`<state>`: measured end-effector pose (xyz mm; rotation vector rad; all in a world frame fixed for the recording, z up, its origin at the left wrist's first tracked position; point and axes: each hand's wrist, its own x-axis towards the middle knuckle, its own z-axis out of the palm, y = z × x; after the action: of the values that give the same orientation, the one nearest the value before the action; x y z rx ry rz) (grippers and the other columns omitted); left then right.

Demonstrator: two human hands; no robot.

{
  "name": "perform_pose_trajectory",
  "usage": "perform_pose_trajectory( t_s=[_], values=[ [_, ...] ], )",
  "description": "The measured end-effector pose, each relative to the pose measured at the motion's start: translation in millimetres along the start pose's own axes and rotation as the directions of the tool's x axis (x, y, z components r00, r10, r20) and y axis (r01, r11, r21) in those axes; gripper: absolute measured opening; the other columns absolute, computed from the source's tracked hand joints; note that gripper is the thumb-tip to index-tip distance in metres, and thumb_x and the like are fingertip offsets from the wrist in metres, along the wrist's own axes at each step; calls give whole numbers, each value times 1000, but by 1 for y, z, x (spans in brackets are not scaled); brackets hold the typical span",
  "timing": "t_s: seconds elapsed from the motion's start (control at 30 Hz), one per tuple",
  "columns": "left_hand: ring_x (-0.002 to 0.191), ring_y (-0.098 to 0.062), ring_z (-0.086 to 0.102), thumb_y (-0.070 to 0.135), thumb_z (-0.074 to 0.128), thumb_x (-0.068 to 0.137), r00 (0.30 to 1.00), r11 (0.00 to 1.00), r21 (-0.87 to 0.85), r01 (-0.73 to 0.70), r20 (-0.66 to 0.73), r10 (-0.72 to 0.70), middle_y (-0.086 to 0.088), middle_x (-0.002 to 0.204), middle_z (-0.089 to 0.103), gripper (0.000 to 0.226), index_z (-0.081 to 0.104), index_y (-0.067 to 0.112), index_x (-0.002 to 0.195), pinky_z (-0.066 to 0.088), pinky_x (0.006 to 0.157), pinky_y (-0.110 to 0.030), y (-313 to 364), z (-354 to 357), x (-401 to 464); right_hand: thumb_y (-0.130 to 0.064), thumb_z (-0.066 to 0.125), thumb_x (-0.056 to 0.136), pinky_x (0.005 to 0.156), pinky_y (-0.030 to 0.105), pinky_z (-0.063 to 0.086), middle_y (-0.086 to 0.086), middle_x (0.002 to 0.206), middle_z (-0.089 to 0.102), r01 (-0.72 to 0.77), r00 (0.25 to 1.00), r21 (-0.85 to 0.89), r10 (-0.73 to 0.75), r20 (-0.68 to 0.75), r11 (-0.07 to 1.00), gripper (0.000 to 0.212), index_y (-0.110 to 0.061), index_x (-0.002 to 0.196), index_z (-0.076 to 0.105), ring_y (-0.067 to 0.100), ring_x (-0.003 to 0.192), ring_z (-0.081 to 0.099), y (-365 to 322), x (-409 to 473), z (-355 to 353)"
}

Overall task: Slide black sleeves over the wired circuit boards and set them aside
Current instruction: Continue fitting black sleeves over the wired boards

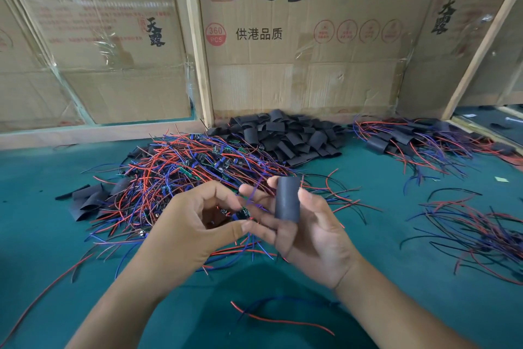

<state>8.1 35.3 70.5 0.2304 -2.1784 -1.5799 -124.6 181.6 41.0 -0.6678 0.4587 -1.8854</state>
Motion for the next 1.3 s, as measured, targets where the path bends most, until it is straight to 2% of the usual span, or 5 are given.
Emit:
perform_pose_trajectory(
  t_s=[0.47, 0.77, 1.03, 1.17, 1.3],
  values=[
    [68, -11, 54, 33, 87, 62, 988, 988, 16, 155, 8, -156, 4, 88, 70, 38, 67, 35, 94, 48, 62, -19, -3, -5, -1, -34, 91, 66, 97, 45, 55, 13, 124, 66, 115, 975, -135, -138, -177, 984, 51, -12, 108, 71, 28, 118, 63, -25, 1, -14],
    [48, -8, 29, 61, 56, 84, 979, 959, 239, 152, 98, -179, 9, 52, 37, 39, 69, 23, 84, 26, 45, -13, -5, -4, -2, -25, 69, 83, 96, 43, 54, 16, 120, 64, 63, 981, -341, -121, -152, 938, 36, -4, 112, 65, 28, 117, 62, -13, -1, -10],
    [68, -9, 61, 50, 73, 86, 952, 982, 99, 164, 246, -184, -4, 75, 71, 42, 66, 9, 85, 49, 71, -26, -8, 7, -5, -20, 65, 82, 102, 41, 49, 21, 120, 66, 40, 991, -421, -90, -100, 906, 33, -3, 110, 69, 33, 119, 60, -5, -3, -5],
    [100, -36, 66, 54, 69, 74, 968, 981, 69, 181, 162, -190, -11, 99, 74, 52, 66, 9, 99, 49, 97, -54, -13, 27, -5, -20, 66, 82, 98, 39, 49, 24, 122, 65, 29, 993, -452, -76, -87, 891, 35, -2, 112, 67, 33, 117, 59, -6, -5, 1],
    [95, -31, 69, 36, 69, 82, 975, 984, -5, 179, 137, -177, -10, 95, 76, 27, 68, 14, 99, 54, 92, -44, -14, 39, -4, -33, 78, 76, 87, 52, 36, 21, 127, 64, 11, 993, -470, -65, -99, 882, 44, -8, 111, 69, 36, 111, 53, -6, -6, 7]
  ],
)
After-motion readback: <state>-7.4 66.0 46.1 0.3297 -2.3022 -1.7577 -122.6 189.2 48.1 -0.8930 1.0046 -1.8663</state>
